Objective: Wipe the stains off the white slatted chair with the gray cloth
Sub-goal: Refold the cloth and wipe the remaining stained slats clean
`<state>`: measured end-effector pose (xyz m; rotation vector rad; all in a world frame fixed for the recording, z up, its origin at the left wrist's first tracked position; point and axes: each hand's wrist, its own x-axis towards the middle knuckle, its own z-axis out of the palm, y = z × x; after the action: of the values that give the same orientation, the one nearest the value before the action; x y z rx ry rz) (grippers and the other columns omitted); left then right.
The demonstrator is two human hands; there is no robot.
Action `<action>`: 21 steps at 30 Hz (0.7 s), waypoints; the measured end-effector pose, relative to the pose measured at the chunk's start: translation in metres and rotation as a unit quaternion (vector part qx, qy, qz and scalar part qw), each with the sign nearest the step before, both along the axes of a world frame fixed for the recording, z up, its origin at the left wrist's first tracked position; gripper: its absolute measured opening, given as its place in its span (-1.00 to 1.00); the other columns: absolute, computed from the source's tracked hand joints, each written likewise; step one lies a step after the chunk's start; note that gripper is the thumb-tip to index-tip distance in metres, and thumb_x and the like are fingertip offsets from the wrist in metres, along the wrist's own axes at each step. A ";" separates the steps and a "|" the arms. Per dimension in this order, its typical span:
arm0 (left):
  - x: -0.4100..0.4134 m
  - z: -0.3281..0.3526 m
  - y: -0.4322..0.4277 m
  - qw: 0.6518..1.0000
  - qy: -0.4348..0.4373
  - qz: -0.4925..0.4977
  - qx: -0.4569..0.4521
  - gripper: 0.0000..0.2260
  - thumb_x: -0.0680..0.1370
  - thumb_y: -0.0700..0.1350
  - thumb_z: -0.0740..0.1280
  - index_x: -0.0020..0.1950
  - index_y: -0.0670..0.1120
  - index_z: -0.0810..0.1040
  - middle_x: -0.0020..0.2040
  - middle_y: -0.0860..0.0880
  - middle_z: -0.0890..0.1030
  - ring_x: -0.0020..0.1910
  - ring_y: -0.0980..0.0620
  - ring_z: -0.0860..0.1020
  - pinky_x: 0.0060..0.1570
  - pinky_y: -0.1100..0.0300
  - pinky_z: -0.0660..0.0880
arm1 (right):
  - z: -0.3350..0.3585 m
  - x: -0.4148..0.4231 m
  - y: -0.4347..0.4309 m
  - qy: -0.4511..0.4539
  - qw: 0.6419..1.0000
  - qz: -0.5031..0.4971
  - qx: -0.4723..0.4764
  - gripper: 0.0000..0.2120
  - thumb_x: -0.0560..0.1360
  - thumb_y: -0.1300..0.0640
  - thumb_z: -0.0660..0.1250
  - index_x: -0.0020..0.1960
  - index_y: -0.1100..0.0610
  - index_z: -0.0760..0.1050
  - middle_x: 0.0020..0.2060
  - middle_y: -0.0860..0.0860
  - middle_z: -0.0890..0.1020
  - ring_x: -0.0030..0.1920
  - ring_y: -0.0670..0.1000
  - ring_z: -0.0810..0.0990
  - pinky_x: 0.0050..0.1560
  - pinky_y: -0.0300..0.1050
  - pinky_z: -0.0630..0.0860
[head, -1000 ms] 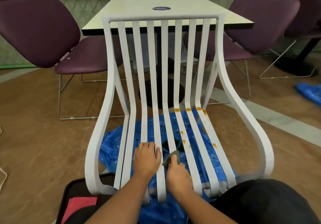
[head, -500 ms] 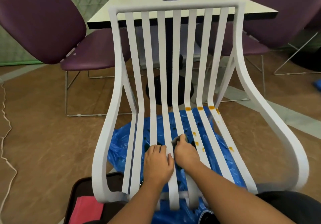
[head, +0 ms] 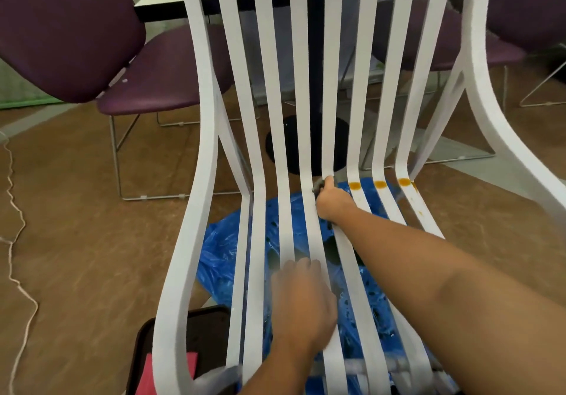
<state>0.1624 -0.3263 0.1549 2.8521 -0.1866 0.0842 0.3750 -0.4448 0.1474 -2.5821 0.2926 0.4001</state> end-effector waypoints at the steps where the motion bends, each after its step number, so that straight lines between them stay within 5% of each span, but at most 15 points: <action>1: 0.001 -0.001 0.000 1.000 -0.004 0.000 -0.002 -0.67 0.54 0.09 0.15 0.26 0.05 0.47 0.20 0.04 0.53 0.19 -0.03 0.45 0.24 -0.08 0.42 | -0.001 0.007 0.001 0.002 1.000 -0.002 0.001 -0.48 0.54 0.26 0.14 0.43 0.00 0.08 -0.09 0.20 0.57 -0.09 0.21 0.59 -0.12 0.14 0.61; 11: 0.002 -0.002 -0.001 1.000 -0.002 0.010 -0.018 -0.67 0.53 0.09 0.13 0.24 0.06 0.45 0.18 0.05 0.51 0.20 -0.02 0.43 0.23 -0.07 0.37 | -0.011 0.008 0.000 -0.030 0.999 -0.006 -0.022 -0.41 0.57 0.24 0.12 0.53 -0.02 0.00 -0.16 0.16 0.60 -0.19 0.16 0.60 -0.28 0.05 0.54; 21: 0.003 0.001 -0.001 0.999 -0.004 0.030 -0.038 -0.48 0.56 0.10 0.11 0.52 0.04 0.27 0.31 0.04 0.46 0.30 0.01 0.41 0.29 -0.06 0.33 | -0.004 -0.068 -0.001 -0.060 0.998 -0.007 -0.011 -0.72 0.59 0.21 0.15 0.24 0.02 0.18 -0.15 0.12 0.62 -0.23 0.10 0.60 -0.26 0.05 0.58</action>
<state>0.1655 -0.3278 0.1559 2.7818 -0.0985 0.1118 0.3067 -0.4454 0.1438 -2.6120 0.2727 0.2371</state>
